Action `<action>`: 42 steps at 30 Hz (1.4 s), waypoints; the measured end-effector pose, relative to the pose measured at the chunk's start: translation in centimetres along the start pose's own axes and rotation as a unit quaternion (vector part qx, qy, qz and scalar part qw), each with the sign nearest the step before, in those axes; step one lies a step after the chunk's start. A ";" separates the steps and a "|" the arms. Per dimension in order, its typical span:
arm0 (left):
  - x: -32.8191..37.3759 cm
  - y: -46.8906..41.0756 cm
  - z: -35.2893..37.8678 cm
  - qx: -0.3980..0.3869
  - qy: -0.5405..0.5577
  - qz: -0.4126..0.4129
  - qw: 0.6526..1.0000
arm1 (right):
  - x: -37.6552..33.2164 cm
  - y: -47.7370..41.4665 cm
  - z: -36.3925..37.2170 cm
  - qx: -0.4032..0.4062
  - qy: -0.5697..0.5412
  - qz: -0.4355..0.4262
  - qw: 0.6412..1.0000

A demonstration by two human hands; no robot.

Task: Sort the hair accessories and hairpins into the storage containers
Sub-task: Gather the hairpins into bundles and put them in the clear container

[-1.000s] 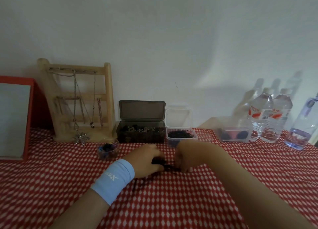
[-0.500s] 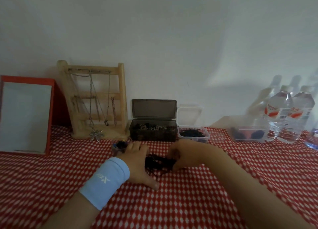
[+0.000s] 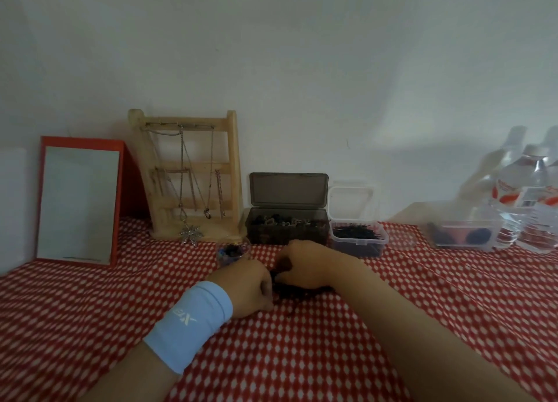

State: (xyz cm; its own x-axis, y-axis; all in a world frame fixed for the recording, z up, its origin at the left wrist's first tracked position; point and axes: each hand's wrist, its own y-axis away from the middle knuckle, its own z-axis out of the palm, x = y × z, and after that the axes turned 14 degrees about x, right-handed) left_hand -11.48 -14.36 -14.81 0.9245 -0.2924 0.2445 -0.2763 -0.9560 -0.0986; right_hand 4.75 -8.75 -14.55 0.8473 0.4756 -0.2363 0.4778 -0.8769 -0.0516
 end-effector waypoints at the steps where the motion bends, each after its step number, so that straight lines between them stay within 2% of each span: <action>1: -0.1 0.1 0.0 0.038 0.003 0.007 0.999 | 0.2 -0.1 0.0 -0.007 -0.016 -0.008 1.000; 3: -0.5 0.3 0.1 0.121 -0.006 0.014 0.993 | 0.6 0.0 -0.5 -0.031 -0.048 -0.013 0.998; 5: -1.2 0.2 0.4 0.154 0.002 0.028 0.988 | 0.9 0.4 -1.1 -0.028 -0.066 -0.017 0.997; 7: -1.7 0.0 0.8 0.117 0.011 0.036 0.992 | 1.0 0.7 -1.5 -0.016 -0.086 -0.015 0.996; 9: -1.9 -0.4 1.2 0.067 0.008 0.041 0.997 | 1.3 1.1 -1.7 -0.041 -0.093 -0.015 0.995; 12: -1.5 -0.8 1.1 0.035 -0.023 0.076 0.996 | 1.7 1.9 -1.4 -0.074 -0.020 -0.023 0.997; 16: -0.2 -1.5 1.1 0.029 0.000 0.088 0.996 | 2.6 2.5 -1.4 -0.009 -0.002 -0.026 1.000; 24: 3.1 -4.0 1.8 0.049 0.050 0.089 0.994 | 5.3 4.8 -3.4 0.029 -0.021 0.027 0.999; 27: 4.0 -4.3 1.8 0.058 0.035 0.076 0.995 | 6.6 6.1 -4.1 0.012 0.021 0.061 0.998; 31: 4.3 -4.4 2.4 0.002 -0.039 0.077 0.996 | 7.2 7.5 -4.3 -0.023 0.047 0.109 0.993; 33: 4.4 -4.4 3.0 -0.019 -0.077 0.094 0.992 | 7.0 7.6 -4.1 -0.013 0.034 0.101 0.994; 38: 4.4 -5.1 2.8 0.017 0.015 0.119 0.993 | 6.2 6.4 -4.0 0.001 0.047 0.079 0.996; 42: 4.3 -5.4 2.4 0.021 0.026 0.111 0.993 | 5.7 6.4 -4.2 0.021 0.065 0.071 0.995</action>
State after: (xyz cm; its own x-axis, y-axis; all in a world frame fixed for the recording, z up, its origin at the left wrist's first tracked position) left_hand -5.37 -10.38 -15.51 0.8277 -0.4969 0.2609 -0.4591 -0.8669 -0.1945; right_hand 13.56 -11.36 -12.13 0.9297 0.3497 -0.1157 0.3439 -0.9366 -0.0674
